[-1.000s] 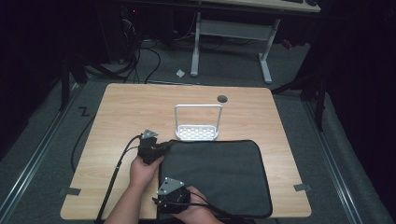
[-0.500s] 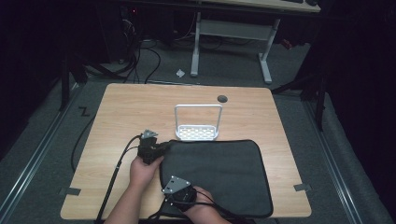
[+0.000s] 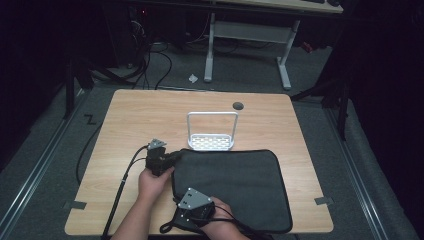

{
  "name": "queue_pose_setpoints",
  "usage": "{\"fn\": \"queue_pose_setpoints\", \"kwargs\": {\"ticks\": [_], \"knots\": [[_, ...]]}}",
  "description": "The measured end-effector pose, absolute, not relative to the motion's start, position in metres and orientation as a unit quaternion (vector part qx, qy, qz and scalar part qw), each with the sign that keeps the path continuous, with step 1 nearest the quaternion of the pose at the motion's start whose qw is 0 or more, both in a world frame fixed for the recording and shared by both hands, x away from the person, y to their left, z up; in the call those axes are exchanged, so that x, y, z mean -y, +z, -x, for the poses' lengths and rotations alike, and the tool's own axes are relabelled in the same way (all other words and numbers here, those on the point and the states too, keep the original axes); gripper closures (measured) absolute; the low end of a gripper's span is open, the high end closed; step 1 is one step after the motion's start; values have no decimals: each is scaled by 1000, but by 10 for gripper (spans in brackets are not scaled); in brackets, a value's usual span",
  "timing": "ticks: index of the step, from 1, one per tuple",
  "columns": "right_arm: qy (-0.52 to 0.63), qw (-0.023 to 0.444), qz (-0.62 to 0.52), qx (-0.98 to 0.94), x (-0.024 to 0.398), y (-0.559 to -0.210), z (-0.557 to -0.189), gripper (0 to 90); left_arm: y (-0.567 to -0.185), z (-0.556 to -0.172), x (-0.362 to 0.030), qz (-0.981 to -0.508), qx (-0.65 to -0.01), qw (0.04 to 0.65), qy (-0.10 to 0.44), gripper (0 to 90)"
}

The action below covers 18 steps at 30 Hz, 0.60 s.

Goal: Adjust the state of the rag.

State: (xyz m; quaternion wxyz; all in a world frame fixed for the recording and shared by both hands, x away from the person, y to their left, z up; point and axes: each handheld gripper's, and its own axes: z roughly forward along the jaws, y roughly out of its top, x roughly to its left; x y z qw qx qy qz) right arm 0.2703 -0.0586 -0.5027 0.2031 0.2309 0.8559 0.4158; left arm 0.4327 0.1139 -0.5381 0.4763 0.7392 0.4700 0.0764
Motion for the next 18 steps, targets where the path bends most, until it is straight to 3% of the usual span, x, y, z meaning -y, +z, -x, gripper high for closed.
{"fn": "queue_pose_setpoints", "kwargs": {"ticks": [13, 18], "knots": [[433, 219, -213, -848, 44, -490, -272, 821, -534, -429, -139, -670, -514, 534, 35, 804], [441, 226, -208, -844, 31, -483, -273, 821, -534, -428, -149, -667, -518, 535, 33, 810]]}}
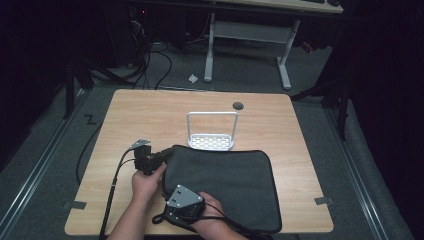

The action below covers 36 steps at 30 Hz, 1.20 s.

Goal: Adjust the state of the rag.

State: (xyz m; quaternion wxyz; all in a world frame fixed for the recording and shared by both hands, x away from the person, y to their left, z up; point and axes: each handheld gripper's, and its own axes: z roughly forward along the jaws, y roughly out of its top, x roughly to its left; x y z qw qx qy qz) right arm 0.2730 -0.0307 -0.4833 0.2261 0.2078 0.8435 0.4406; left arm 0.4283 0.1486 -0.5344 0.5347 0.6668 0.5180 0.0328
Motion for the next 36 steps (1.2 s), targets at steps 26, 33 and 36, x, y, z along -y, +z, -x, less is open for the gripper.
{"fn": "queue_pose_setpoints", "kwargs": {"ticks": [26, 33, 36], "knots": [[493, 202, -155, -832, -35, -458, -270, 820, -479, -402, -230, -653, -548, 513, 101, 813], [483, 227, -172, -828, 5, -457, -266, 814, -473, -409, -190, -663, -544, 503, 106, 810], [478, 236, -185, -826, 24, -460, -265, 814, -473, -412, -170, -664, -543, 503, 109, 809]]}}
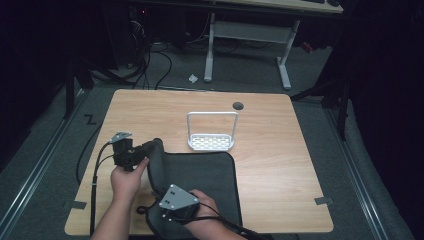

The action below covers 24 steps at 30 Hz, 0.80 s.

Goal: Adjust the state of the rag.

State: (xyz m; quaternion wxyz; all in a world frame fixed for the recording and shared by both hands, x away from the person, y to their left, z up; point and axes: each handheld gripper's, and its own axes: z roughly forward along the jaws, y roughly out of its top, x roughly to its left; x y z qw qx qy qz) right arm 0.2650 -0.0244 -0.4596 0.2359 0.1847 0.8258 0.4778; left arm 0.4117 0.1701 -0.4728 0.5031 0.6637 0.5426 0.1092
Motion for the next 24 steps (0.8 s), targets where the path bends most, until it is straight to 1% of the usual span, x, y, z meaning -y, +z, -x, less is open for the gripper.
{"fn": "queue_pose_setpoints", "kwargs": {"ticks": [7, 12, 18, 24], "knots": [[472, 251, -210, -818, 69, -464, -261, 814, -475, -416, -133, -675, -534, 496, 111, 807], [467, 259, -223, -816, 94, -466, -257, 814, -477, -416, -107, -688, -524, 491, 105, 807], [463, 258, -250, -810, 125, -474, -252, 812, -479, -415, -79, -708, -508, 480, 105, 805], [447, 260, -267, -813, 147, -483, -248, 810, -482, -415, -52, -723, -495, 472, 98, 803]]}}
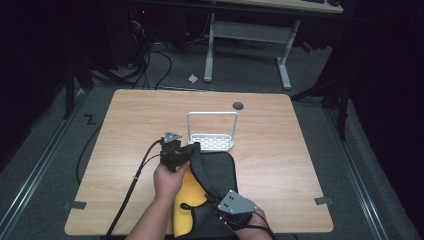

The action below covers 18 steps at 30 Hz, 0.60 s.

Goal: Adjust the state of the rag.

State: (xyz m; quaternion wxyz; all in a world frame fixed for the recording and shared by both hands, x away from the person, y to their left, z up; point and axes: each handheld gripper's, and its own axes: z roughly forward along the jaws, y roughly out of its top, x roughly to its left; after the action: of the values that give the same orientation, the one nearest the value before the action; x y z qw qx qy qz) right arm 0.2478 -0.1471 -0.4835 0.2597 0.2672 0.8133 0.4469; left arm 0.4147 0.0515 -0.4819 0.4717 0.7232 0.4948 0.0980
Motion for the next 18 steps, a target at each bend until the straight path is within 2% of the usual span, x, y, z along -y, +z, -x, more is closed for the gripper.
{"fn": "queue_pose_setpoints", "kwargs": {"ticks": [18], "knots": [[416, 255, -299, -820, 180, -501, -250, 793, -494, -427, 0, -746, -490, 444, 82, 787]]}}
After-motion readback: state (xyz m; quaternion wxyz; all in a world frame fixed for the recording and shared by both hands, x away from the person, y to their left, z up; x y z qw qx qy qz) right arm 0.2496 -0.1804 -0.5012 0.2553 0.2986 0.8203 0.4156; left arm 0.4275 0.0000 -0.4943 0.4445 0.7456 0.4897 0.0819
